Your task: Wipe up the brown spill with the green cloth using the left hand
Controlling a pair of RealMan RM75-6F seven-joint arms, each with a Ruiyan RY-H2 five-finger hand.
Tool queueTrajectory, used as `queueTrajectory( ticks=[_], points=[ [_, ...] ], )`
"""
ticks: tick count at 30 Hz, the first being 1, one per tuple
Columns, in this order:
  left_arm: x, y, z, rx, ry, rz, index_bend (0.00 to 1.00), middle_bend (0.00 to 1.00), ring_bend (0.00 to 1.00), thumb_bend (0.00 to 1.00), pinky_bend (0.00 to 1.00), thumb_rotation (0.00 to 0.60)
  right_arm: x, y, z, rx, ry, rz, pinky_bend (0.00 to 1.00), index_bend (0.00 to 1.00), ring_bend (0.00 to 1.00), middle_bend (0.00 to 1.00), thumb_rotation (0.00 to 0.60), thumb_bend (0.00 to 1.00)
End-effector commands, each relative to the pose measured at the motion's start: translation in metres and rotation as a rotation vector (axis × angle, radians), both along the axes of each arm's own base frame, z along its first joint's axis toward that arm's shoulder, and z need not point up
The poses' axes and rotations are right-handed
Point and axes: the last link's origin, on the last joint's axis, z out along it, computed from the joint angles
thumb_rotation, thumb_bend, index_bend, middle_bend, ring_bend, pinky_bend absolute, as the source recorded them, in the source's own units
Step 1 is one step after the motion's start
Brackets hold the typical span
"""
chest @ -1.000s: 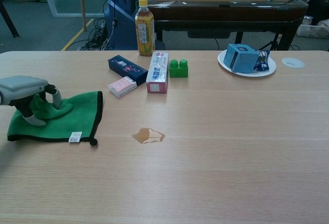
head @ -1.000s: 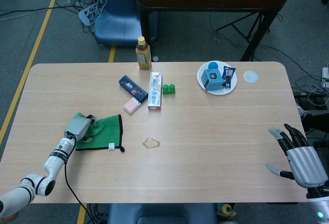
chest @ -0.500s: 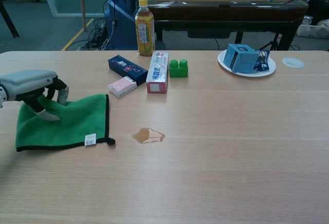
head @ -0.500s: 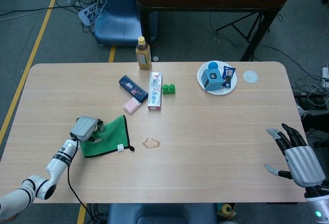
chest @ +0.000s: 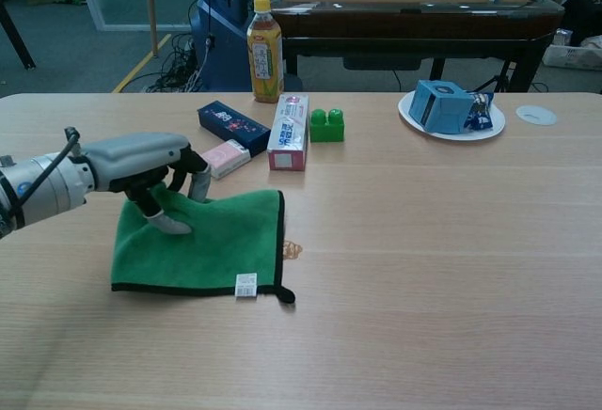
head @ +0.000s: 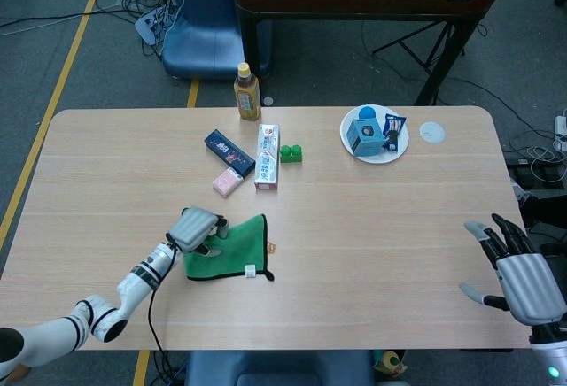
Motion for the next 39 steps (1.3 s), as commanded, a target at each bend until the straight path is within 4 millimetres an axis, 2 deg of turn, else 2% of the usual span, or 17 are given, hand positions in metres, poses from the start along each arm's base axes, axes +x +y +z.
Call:
queueTrajectory(
  ticks=[1,13,18,22,26,32,39],
  points=[
    [0.009,-0.002,-0.012,-0.030,0.003,-0.024,0.57,0.56,0.61,0.17,0.84,0.600,-0.001,0.001,0.000,0.001,0.001,-0.003,0.09,0.06,0.04,0.20,0.600,0.18],
    [0.047,-0.019,-0.049,-0.133,-0.045,-0.092,0.54,0.53,0.59,0.17,0.81,0.600,-0.002,0.002,0.001,-0.001,0.002,-0.008,0.09,0.08,0.04,0.20,0.600,0.18],
    [0.072,-0.031,-0.067,-0.191,-0.061,-0.144,0.53,0.52,0.59,0.17,0.80,0.600,-0.004,0.003,0.002,-0.004,0.004,-0.015,0.09,0.08,0.04,0.20,0.600,0.18],
    [0.083,-0.033,-0.078,-0.205,-0.044,-0.164,0.52,0.51,0.57,0.17,0.77,0.600,-0.004,0.004,0.002,-0.007,0.004,-0.019,0.09,0.08,0.04,0.20,0.600,0.18],
    [0.083,-0.025,-0.085,-0.192,-0.015,-0.144,0.51,0.50,0.57,0.17,0.76,0.600,-0.006,0.005,0.003,-0.010,0.005,-0.024,0.09,0.08,0.04,0.20,0.600,0.18],
    [0.072,-0.009,-0.088,-0.144,0.036,-0.098,0.49,0.49,0.56,0.17,0.75,0.600,-0.006,0.005,0.004,-0.013,0.004,-0.025,0.09,0.08,0.04,0.20,0.600,0.18],
    [0.053,0.009,-0.081,-0.078,0.106,-0.068,0.48,0.48,0.55,0.17,0.74,0.600,-0.004,0.004,0.004,-0.012,0.003,-0.018,0.09,0.08,0.04,0.20,0.600,0.18]
  ],
)
